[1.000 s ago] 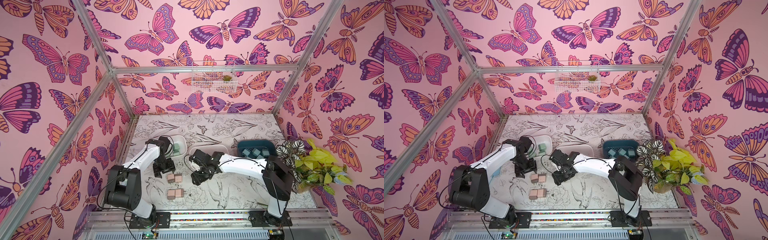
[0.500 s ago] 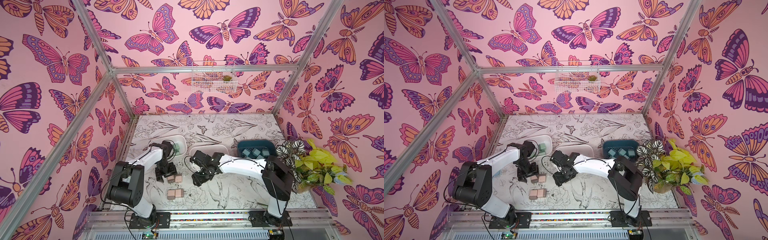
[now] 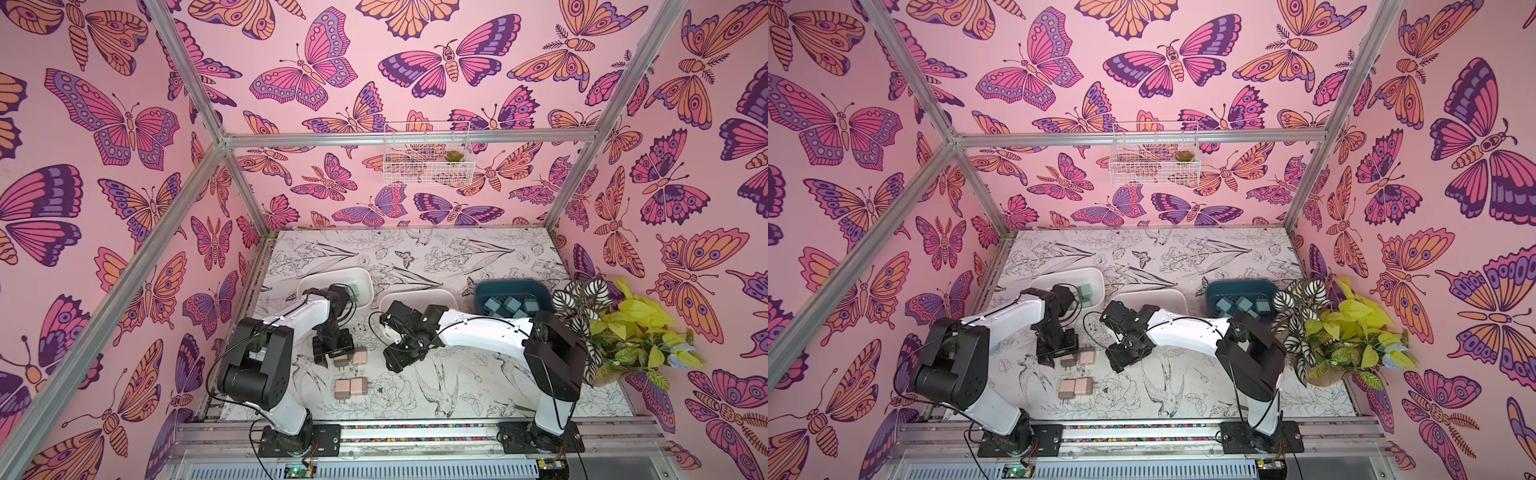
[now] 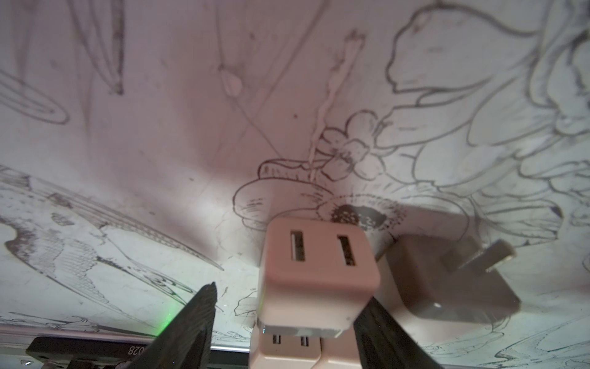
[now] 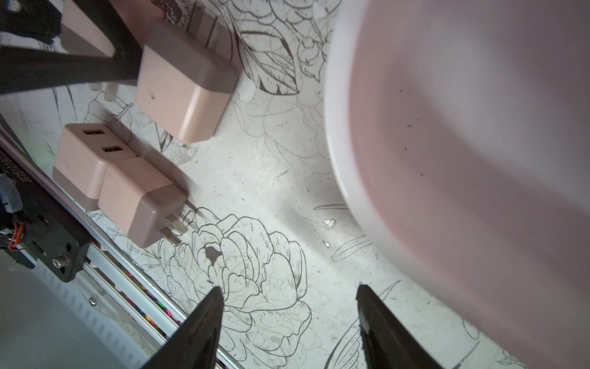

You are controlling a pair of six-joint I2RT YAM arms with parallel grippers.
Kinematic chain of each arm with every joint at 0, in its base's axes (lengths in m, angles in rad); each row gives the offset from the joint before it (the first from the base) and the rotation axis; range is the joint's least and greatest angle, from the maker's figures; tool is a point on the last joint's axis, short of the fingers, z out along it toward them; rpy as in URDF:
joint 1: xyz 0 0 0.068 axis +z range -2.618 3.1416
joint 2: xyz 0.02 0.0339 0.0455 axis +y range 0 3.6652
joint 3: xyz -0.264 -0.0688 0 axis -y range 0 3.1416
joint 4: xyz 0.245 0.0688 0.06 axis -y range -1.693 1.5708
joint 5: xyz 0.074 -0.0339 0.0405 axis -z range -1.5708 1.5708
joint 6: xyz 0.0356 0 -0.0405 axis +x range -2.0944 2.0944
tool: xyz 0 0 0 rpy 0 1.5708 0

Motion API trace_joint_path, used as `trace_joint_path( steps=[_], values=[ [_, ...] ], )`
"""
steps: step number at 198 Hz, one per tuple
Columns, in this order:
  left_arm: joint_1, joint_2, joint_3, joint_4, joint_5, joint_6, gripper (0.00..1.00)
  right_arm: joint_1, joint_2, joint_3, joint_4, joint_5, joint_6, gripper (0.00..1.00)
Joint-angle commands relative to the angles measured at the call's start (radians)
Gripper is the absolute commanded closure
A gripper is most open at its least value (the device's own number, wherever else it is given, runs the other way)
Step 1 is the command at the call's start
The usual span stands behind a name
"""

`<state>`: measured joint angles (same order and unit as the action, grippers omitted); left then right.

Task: Place the plugs by color into the storage box
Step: Adjust the plug at the center of the board.

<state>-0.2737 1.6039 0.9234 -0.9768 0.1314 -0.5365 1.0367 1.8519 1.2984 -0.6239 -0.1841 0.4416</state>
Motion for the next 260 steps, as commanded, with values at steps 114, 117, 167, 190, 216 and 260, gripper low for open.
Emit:
trace_joint_path(
  steps=[114,117,167,190,216,260],
  values=[
    [-0.031,-0.026,0.04,-0.079,-0.04,-0.02,0.21,-0.014,0.038,0.05,-0.043,0.02,-0.003,0.32],
    [-0.033,-0.022,0.04,-0.08,-0.044,-0.019,0.21,-0.017,0.038,0.048,-0.041,0.018,-0.003,0.32],
    [-0.077,0.023,0.033,-0.071,-0.079,-0.029,0.21,-0.033,0.066,0.065,-0.029,0.005,0.012,0.31],
    [-0.105,0.037,0.047,-0.066,-0.085,-0.038,0.21,-0.035,0.082,0.082,-0.032,0.01,0.015,0.31],
    [-0.142,0.065,0.088,-0.068,-0.092,-0.025,0.21,-0.037,0.093,0.094,-0.034,0.017,0.016,0.31],
    [-0.165,0.057,0.135,-0.071,-0.084,-0.03,0.21,-0.053,0.101,0.099,-0.046,0.044,0.016,0.31]
  ],
)
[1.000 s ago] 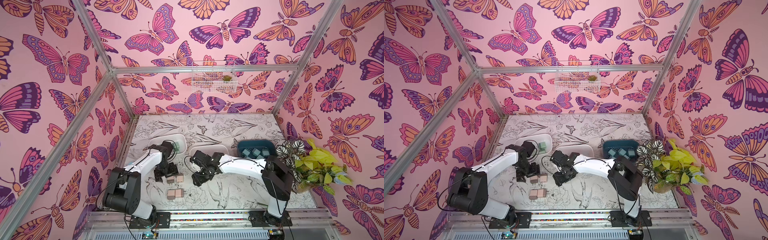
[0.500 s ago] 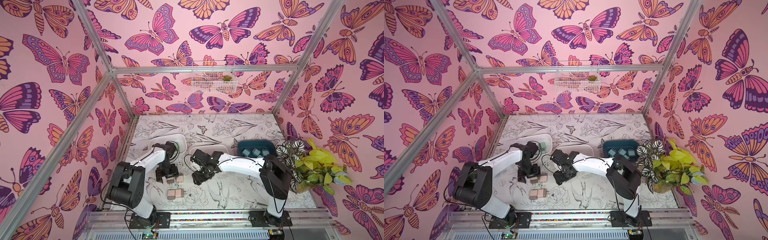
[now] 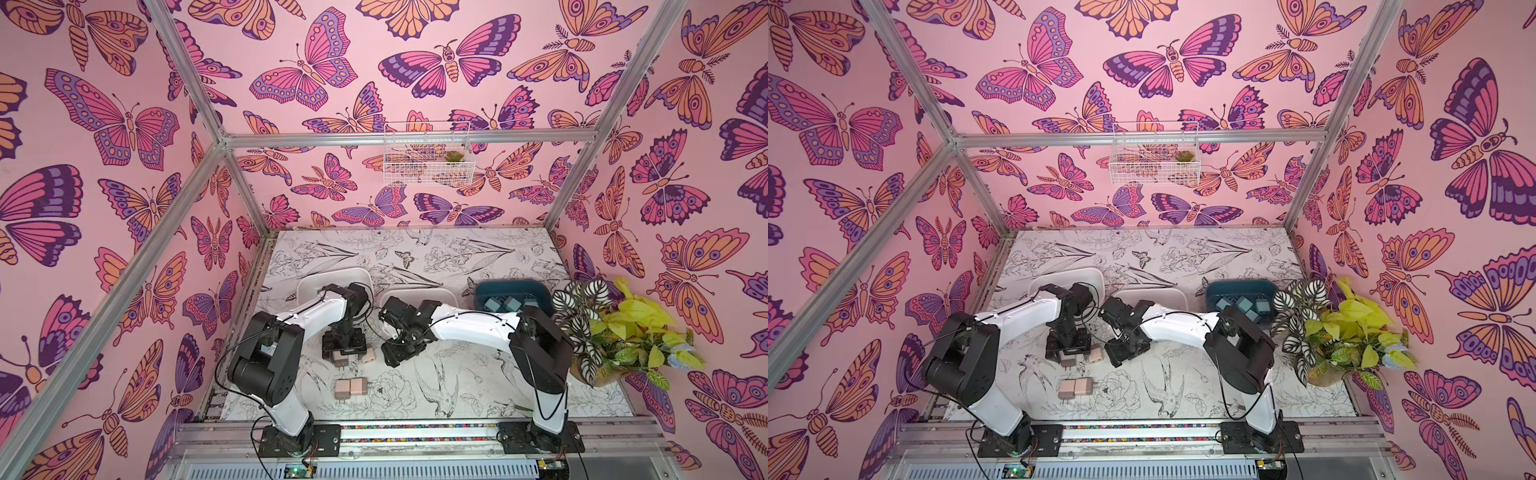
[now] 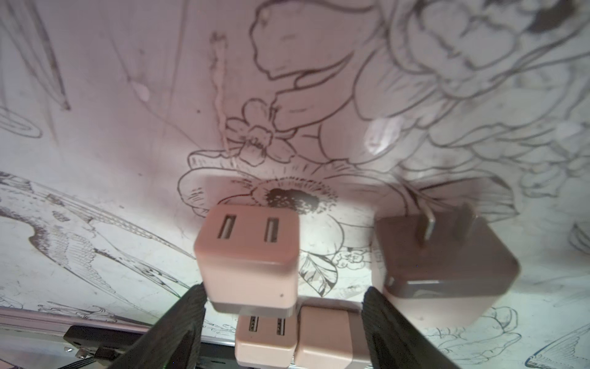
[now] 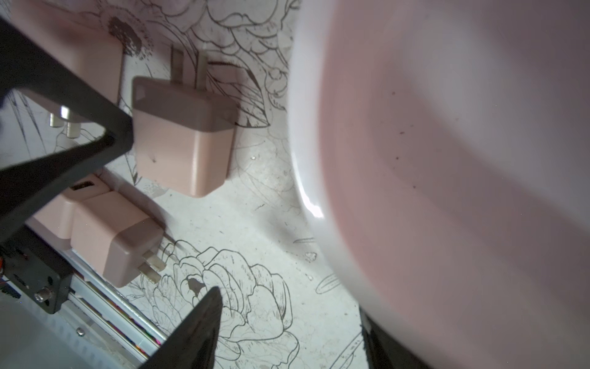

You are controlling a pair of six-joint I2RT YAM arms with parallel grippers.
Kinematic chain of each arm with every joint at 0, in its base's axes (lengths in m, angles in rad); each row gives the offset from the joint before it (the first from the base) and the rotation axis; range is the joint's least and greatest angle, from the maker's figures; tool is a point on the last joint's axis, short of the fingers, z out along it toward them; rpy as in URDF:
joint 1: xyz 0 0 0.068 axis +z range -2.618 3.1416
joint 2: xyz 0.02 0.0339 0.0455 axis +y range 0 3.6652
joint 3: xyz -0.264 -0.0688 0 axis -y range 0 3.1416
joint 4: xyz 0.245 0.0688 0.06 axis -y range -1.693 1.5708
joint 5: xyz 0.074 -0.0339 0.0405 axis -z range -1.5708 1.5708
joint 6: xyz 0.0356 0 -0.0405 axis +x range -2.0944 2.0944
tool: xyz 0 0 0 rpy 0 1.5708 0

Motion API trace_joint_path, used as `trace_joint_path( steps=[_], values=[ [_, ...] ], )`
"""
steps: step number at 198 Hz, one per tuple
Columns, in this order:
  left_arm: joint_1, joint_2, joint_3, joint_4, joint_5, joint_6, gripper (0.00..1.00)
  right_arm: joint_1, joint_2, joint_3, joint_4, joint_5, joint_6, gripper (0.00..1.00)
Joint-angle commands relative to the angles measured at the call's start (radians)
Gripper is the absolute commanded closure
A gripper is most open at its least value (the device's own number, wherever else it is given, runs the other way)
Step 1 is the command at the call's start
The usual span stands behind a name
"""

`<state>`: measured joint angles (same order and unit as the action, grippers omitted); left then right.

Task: Place the plugs by color into the storage box
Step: Adjust the plug at the center of the board.

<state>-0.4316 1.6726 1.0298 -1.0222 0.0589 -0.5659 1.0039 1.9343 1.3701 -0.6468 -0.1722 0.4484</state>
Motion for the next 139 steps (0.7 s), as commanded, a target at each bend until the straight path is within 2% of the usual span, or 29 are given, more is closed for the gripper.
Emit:
trace_joint_path(
  steps=[1,49,85,139],
  values=[
    [-0.007,-0.014,0.029,-0.027,-0.011,0.001,0.21,-0.02,0.018,0.027,-0.023,0.033,0.008,0.31],
    [0.0,-0.128,0.09,-0.131,-0.044,0.008,0.21,-0.069,0.044,0.039,-0.03,0.041,-0.004,0.31],
    [0.013,-0.21,0.134,-0.189,-0.071,-0.011,0.21,-0.074,0.086,0.127,-0.074,0.043,-0.021,0.31],
    [0.083,-0.294,0.199,-0.242,-0.094,-0.022,0.21,0.011,0.102,0.233,-0.117,0.085,0.135,0.24]
  ],
)
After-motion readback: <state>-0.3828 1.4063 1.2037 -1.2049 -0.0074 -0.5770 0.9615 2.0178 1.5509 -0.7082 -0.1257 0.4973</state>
